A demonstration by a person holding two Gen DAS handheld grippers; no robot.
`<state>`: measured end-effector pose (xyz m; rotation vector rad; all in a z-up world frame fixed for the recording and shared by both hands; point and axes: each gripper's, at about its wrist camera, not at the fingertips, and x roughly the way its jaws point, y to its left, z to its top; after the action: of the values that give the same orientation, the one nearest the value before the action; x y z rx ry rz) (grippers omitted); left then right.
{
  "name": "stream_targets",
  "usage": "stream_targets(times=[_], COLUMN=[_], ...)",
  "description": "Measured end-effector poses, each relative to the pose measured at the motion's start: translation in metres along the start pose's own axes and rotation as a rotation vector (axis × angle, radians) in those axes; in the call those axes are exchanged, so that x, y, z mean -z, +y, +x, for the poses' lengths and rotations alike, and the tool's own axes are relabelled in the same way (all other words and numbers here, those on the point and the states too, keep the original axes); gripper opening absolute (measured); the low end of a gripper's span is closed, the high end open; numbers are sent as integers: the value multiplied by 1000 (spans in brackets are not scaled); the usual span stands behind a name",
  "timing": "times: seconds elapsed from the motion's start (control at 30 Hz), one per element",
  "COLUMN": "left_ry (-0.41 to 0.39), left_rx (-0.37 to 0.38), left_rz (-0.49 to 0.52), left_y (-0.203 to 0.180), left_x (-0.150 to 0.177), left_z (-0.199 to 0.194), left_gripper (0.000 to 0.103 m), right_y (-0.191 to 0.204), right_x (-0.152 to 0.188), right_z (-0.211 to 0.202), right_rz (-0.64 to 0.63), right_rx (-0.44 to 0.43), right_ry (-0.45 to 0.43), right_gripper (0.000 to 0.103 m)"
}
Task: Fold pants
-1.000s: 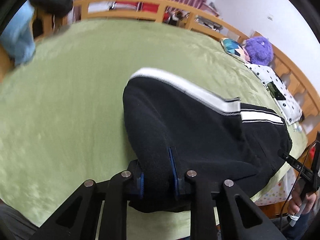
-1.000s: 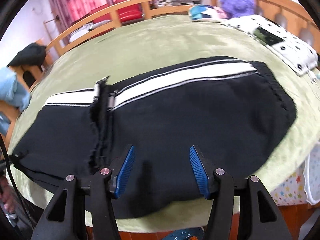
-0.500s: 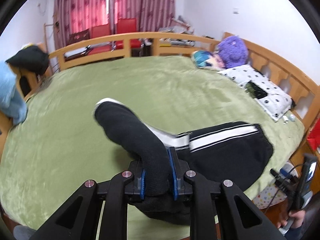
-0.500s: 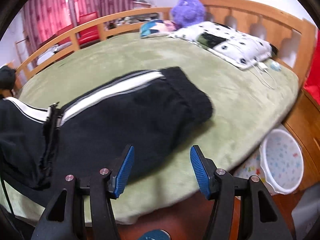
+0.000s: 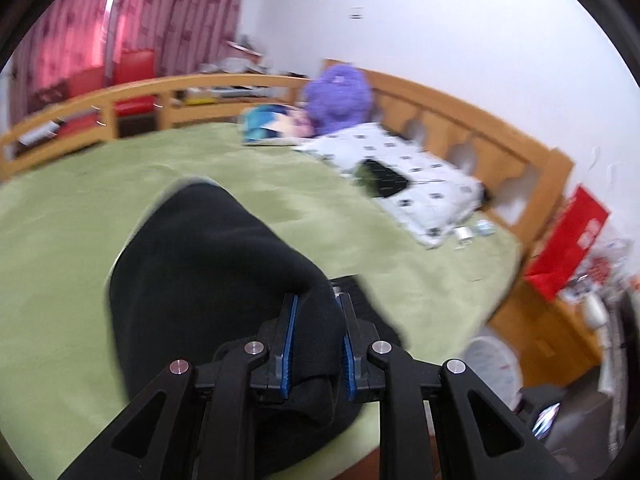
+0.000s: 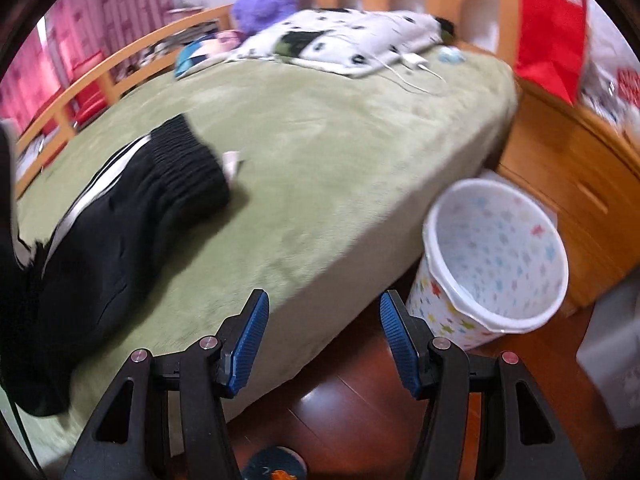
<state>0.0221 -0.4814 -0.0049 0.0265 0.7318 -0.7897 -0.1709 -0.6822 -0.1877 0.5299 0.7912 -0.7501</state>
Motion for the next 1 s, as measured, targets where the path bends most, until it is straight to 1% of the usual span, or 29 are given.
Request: stream_targets(times=[0.03,0.07,0.1,0.13,0.17,0.2,0.27,0.3,0.37,0.4,0.43,0.5,0.57,0.6,0.63,0.7,0.73,0.77,0.83,0.87,0.9,0.93,0.97,1.0], left_ry=[16,29,42,30,11,-4,-27,-32,-26,-13,3,51,98,117,137,165,185,196,225,238,246,254,259,262], left_rx=[74,105,106,91,78,68,56,36,-34,-58,-69,-100,-111,-113,-115,-122,-124,-121,-107,-100,-97,-91,-76,-44], left_rz=[-23,-41,-69,-75,-66,-55,-23,-9,4,7,6,-13,-54,-75,-103,-148,-177,-195,-244,-267,-279,-288,-296,-307], left_y=[-1,-1,2,7,10,16,33,41,64,77,88,113,137,146,158,176,186,191,205,211,214,216,216,216], left_x=[-1,-2,-1,0,3,6,15,19,28,36,43,57,74,81,89,102,110,115,126,132,135,138,140,142], left_z=[10,17,20,17,13,7,-6,-10,-14,-17,-18,-18,-17,-17,-16,-13,-11,-9,-4,0,3,6,9,13], left_gripper=[27,29,31,36,42,45,57,60,61,61,61,61,61,61,61,61,61,61,61,61,61,61,61,61], right_y=[-2,-3,-3,-2,-1,1,7,13,22,28,36,47,59,66,72,90,97,104,110,113,118,124,132,138], right_x=[-1,-3,-5,-6,-7,-7,-9,-10,-13,-14,-18,-26,-38,-44,-48,-52,-50,-47,-43,-44,-45,-47,-49,-50], right_z=[0,-1,-3,-4,-5,-5,-4,-4,-4,-5,-4,-1,4,8,13,34,44,53,56,54,49,43,33,24], right_rz=[10,20,26,33,35,36,37,35,31,33,39,58,79,84,81,34,5,-23,-29,-31,-57,-102,-166,-209], right_rx=[-2,-11,-23,-42,-55,-74,-99,-126,-188,-238,-299,-373,-439,-449,-439,-367,-351,-343,-365,-408,-416,-395,-377,-361], right_ry=[0,-2,-7,-15,-18,-21,-24,-27,-36,-40,-41,-32,-8,3,18,103,138,170,192,205,220,213,192,163], right_gripper=[58,58,58,58,58,58,58,58,58,58,58,59,61,66,68,67,67,65,50,30,27,25,19,18])
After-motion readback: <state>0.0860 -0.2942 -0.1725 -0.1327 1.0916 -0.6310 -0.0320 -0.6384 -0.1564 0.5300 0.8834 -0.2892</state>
